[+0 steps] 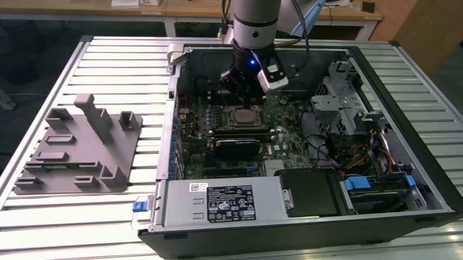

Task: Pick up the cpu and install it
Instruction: 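Install the first cpu locking lever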

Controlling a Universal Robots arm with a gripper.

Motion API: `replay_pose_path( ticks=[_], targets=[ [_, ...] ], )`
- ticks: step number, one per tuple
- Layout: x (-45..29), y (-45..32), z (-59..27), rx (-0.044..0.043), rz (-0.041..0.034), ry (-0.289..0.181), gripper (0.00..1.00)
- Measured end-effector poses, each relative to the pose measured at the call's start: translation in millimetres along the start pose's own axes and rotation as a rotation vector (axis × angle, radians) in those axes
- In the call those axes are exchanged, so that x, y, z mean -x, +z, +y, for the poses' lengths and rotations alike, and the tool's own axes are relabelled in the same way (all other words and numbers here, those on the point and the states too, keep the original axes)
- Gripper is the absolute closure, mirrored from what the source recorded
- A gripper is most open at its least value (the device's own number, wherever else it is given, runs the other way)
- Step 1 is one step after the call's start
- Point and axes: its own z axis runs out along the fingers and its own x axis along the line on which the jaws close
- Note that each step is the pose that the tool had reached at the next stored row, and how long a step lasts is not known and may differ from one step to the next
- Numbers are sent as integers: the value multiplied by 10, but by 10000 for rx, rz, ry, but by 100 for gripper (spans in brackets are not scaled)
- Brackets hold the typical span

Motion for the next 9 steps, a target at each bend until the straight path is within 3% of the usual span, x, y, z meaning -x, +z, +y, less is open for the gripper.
replay_pose_path(
  ticks=[9],
  targets=[
    [2,-59,1,1,-1,0,89]
  ],
)
